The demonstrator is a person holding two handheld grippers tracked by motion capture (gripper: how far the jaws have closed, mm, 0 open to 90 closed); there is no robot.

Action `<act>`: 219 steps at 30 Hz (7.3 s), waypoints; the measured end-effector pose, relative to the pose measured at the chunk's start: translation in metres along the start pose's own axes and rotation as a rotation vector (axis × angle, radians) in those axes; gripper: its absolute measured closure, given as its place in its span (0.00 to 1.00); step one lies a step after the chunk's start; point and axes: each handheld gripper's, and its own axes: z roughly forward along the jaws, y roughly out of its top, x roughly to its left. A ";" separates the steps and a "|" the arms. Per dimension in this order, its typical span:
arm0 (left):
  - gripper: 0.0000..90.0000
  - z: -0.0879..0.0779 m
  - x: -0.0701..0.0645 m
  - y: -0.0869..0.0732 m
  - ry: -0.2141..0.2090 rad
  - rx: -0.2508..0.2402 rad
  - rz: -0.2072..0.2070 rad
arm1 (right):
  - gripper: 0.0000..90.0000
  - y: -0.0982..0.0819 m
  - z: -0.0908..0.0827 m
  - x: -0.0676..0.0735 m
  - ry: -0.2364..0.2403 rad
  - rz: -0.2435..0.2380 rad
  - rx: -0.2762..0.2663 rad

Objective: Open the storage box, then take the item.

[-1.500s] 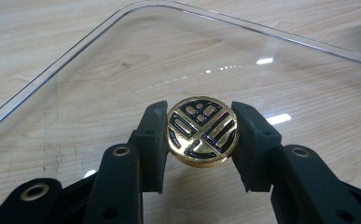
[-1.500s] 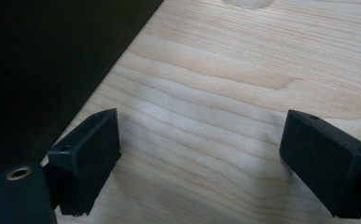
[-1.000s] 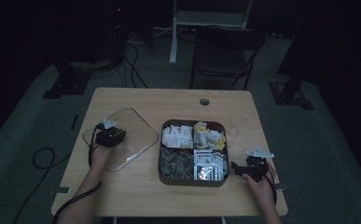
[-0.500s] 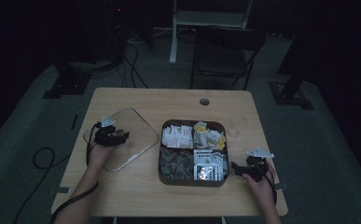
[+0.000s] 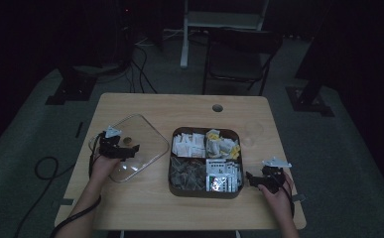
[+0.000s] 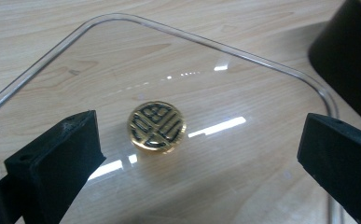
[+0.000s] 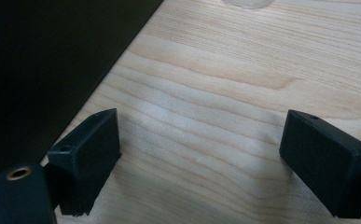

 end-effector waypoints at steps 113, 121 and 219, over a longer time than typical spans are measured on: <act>0.00 -0.024 -0.122 -0.076 -0.302 0.149 0.369 | 0.23 0.033 -0.034 -0.002 0.123 -0.026 -0.131; 0.00 -0.024 -0.122 -0.076 -0.302 0.149 0.369 | 0.26 0.059 -0.042 0.004 0.176 -0.056 -0.186; 0.00 -0.024 -0.122 -0.075 -0.301 0.150 0.370 | 0.94 0.165 -0.027 0.013 0.362 -0.096 -0.249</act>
